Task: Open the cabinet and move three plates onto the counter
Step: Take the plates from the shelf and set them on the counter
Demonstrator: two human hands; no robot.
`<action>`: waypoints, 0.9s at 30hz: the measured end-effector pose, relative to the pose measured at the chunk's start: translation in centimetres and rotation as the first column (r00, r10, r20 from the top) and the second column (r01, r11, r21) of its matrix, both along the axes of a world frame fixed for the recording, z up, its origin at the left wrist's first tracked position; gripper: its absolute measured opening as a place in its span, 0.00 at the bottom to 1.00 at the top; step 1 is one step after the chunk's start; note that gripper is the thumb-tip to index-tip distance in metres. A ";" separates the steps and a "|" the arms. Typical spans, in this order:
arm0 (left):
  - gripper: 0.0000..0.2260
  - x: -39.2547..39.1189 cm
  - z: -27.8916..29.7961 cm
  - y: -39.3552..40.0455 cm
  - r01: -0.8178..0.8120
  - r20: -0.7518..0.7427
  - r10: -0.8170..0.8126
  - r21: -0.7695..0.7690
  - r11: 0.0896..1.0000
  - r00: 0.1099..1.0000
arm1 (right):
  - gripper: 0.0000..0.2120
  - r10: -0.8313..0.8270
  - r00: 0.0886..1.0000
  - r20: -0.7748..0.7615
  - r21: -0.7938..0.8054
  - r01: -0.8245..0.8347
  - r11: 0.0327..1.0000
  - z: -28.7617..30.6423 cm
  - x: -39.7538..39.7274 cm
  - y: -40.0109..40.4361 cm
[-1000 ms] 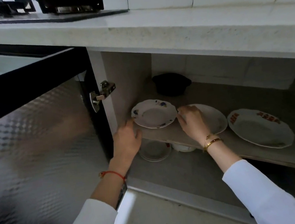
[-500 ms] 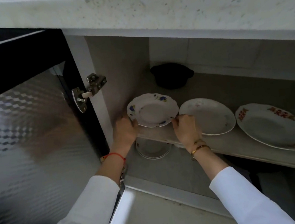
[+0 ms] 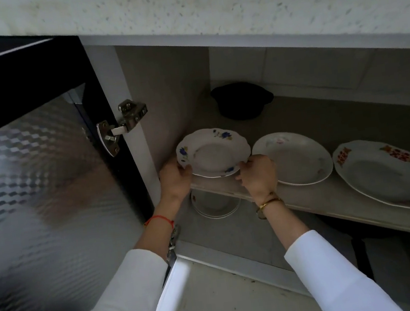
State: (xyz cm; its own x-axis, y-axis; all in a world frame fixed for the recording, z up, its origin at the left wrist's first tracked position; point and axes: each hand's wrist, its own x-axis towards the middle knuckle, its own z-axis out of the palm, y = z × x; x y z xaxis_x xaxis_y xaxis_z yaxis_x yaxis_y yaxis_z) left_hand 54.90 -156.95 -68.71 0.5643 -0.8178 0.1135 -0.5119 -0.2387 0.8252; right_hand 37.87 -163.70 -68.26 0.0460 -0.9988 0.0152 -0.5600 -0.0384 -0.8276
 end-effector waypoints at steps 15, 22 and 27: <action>0.14 -6.5 1.3 11.0 -0.094 -0.129 0.059 -0.284 0.954 0.990 | 0.15 -0.027 0.915 0.403 -0.029 0.043 0.999 0.3 -6.7 10.0; 0.17 -8.8 1.5 16.6 -0.090 -0.204 0.027 -0.307 0.947 0.979 | 0.05 -0.077 0.863 0.500 0.084 0.040 0.996 0.8 -10.2 15.3; 0.19 -10.2 1.0 20.3 -0.087 -0.291 -0.003 -0.295 0.952 0.957 | 0.09 -0.079 0.852 0.517 0.139 0.007 0.990 1.2 -12.0 18.9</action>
State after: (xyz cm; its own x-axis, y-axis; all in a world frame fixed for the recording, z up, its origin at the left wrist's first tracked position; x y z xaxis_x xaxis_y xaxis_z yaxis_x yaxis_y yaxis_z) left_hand 44.74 -136.68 -67.68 0.6426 -0.7448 0.1799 -0.2395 0.0279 0.9705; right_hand 25.89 -144.84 -67.10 0.0245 -0.9944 -0.1025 -0.0449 0.1013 -0.9938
